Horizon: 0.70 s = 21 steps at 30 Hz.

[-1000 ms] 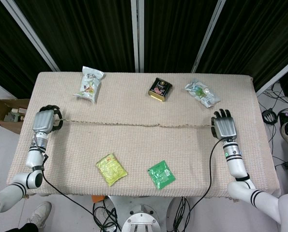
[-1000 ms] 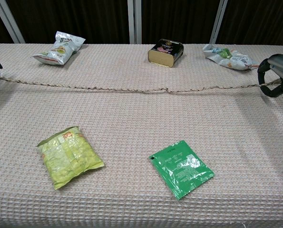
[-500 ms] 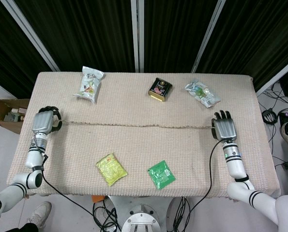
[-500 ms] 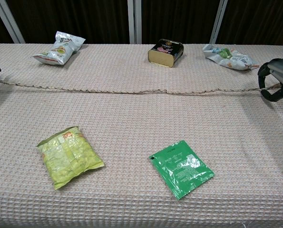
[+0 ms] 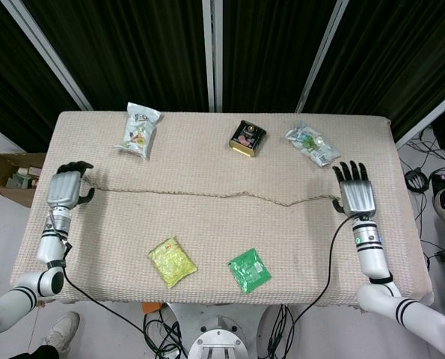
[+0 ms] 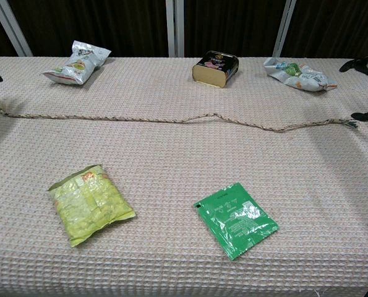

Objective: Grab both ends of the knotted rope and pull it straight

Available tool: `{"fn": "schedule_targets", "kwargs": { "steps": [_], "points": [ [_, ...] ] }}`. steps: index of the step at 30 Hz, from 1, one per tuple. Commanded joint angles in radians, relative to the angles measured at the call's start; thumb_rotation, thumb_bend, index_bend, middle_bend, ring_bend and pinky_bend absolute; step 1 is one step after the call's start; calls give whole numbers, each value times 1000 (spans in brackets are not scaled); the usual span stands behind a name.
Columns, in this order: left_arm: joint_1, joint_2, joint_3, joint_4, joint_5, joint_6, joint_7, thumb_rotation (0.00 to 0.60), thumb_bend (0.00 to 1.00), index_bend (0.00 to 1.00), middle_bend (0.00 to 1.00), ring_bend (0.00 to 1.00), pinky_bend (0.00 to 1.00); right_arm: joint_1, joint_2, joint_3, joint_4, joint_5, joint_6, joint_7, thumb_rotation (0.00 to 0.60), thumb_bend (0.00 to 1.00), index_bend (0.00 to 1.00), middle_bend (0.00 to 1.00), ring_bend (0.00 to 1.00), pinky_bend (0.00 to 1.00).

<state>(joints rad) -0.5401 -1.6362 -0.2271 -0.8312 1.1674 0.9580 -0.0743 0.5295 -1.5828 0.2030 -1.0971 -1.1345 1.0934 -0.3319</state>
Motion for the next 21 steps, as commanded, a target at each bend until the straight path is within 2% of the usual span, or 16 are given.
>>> {"fn": "schedule_targets", "kwargs": {
  "steps": [1, 5, 10, 15, 21],
  "points": [
    [55, 87, -12, -122, 1, 100, 32, 600, 298, 209, 161, 129, 153, -62, 135, 5, -150, -3, 47, 30, 600, 177, 131, 94, 0, 71],
    [131, 209, 2, -277, 31, 208, 40, 600, 264, 205, 158, 128, 153, -137, 326, -24, -336, -45, 53, 152, 600, 199, 130, 94, 0, 66],
    [248, 349, 49, -465, 93, 357, 30, 600, 263, 205, 162, 129, 153, -263, 485, -70, -463, -145, 190, 287, 600, 210, 130, 94, 0, 67],
    [364, 456, 122, -628, 157, 481, 48, 600, 263, 210, 164, 129, 152, -369, 550, -122, -503, -223, 312, 373, 600, 215, 130, 94, 0, 66],
    [458, 501, 185, -745, 223, 595, 85, 600, 264, 222, 168, 129, 152, -429, 530, -157, -475, -288, 386, 417, 600, 217, 125, 94, 0, 66]
  ]
}}
